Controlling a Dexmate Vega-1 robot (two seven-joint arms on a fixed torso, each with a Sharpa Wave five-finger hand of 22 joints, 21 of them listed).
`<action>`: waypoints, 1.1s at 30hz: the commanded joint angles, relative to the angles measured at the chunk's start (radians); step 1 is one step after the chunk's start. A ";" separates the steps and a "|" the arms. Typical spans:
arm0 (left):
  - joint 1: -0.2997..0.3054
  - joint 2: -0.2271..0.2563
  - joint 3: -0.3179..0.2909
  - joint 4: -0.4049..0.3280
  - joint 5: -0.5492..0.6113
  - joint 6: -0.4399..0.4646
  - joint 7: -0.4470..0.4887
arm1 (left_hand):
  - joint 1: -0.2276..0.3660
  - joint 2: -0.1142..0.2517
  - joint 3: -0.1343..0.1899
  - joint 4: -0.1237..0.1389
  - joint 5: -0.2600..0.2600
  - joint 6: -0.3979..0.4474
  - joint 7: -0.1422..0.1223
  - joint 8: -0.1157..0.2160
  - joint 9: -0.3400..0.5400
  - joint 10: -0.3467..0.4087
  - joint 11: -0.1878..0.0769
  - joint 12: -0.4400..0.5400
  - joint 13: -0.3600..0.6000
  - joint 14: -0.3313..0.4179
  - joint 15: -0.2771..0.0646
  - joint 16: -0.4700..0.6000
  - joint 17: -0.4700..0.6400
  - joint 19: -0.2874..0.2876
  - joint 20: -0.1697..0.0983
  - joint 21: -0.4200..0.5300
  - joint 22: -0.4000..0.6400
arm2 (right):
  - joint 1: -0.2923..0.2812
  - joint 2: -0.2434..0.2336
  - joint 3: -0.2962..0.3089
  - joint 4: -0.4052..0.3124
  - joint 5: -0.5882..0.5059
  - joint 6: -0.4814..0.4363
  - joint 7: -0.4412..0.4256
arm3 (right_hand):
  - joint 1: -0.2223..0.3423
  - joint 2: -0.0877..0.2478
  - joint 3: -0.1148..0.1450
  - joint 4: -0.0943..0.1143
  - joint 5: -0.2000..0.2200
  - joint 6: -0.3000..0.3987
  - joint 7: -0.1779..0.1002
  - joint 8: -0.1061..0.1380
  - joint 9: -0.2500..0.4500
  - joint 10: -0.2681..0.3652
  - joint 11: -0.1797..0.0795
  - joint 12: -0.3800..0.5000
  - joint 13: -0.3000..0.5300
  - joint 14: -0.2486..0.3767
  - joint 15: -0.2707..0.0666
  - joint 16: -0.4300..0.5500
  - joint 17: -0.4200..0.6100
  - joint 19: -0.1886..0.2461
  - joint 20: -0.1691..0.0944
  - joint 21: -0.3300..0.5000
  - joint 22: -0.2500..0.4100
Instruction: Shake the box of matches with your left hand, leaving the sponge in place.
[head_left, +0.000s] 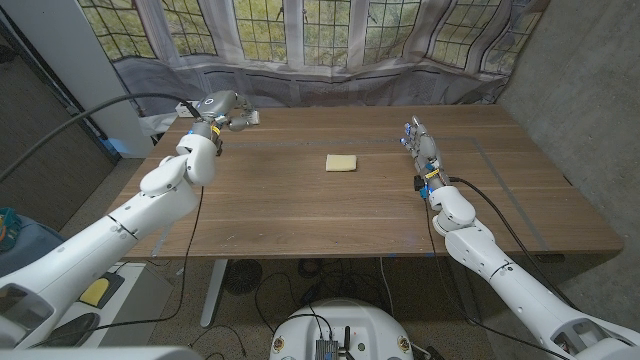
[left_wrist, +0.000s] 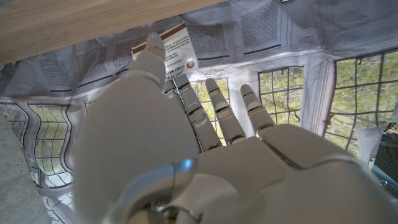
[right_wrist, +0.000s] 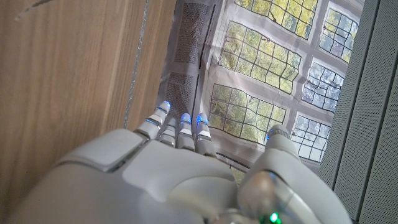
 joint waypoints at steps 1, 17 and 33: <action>-0.080 -0.001 0.071 0.068 -0.025 0.024 -0.067 | -0.014 0.052 0.007 0.003 0.004 -0.002 0.003 -0.001 0.005 0.009 -0.011 0.002 0.004 -0.004 -0.049 0.005 0.003 -0.005 0.004 -0.003 0.003 | 0.000 -0.004 -0.001 -0.006 0.000 -0.011 -0.004 | -0.004 0.004 -0.001 -0.004 -0.002 0.003 0.004 -0.002 0.004 0.008 0.001 0.000 0.003 0.002 -0.003 0.007 0.002 0.006 -0.005 0.003 0.004; -0.201 -0.050 0.153 0.206 -0.061 -0.012 -0.119 | -0.013 0.052 0.006 0.003 0.005 -0.005 0.008 -0.002 0.005 0.008 -0.008 0.002 0.005 -0.007 -0.045 0.005 0.002 -0.010 0.004 -0.004 0.003 | 0.013 0.005 -0.004 0.017 0.001 -0.005 0.001 | -0.003 0.004 0.000 -0.004 -0.002 0.003 0.006 -0.002 0.004 0.009 0.002 0.000 0.003 0.001 -0.003 0.007 0.002 0.007 -0.008 0.004 0.004; -0.323 -0.089 0.261 0.334 -0.016 -0.012 -0.186 | -0.017 0.052 0.005 0.005 0.006 -0.008 0.011 -0.004 0.005 0.003 -0.006 0.000 0.006 -0.010 -0.041 0.004 0.002 -0.015 0.004 -0.004 0.003 | 0.018 0.009 -0.003 0.025 0.002 0.000 0.002 | -0.002 0.004 0.000 -0.004 -0.002 0.002 0.006 -0.002 0.004 0.009 0.002 -0.001 0.003 0.001 -0.004 0.007 0.002 0.010 -0.010 0.005 0.004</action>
